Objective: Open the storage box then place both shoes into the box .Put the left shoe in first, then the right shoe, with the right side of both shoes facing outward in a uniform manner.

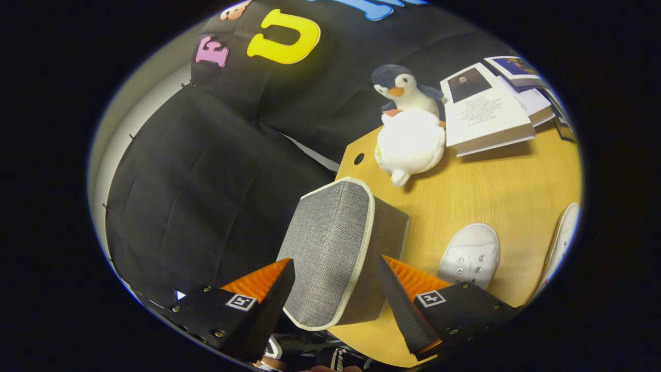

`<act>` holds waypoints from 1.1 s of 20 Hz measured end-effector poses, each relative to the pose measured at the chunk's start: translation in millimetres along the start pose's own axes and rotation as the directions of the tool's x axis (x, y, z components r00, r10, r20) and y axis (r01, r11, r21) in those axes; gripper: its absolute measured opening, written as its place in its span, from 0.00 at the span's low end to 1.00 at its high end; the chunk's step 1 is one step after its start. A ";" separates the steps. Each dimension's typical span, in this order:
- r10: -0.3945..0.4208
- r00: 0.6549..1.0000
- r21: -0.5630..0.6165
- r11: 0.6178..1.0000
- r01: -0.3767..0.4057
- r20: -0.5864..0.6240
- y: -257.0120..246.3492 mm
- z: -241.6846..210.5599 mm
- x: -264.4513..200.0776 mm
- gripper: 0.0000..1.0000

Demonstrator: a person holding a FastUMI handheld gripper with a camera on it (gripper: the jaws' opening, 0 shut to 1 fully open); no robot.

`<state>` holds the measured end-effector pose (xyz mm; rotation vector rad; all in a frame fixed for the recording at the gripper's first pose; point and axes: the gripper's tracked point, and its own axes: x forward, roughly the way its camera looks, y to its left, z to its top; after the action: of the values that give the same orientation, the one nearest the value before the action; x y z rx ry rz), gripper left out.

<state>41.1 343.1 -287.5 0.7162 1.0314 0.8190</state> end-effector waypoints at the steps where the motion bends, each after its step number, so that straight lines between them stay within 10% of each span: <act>1: 0.029 1.000 0.027 0.999 -0.029 -0.010 0.0 -4.1 7.3 0.97; 10: 0.135 0.989 0.171 0.977 -0.125 -0.051 5.2 -28.1 39.4 0.93; 16: 0.184 0.982 0.233 0.957 -0.170 -0.037 12.9 -17.6 29.6 0.21; 22: 0.158 0.985 0.196 0.970 -0.142 -0.064 24.5 -11.0 23.4 0.04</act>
<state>31.7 376.9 -281.5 0.9404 1.1479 0.8922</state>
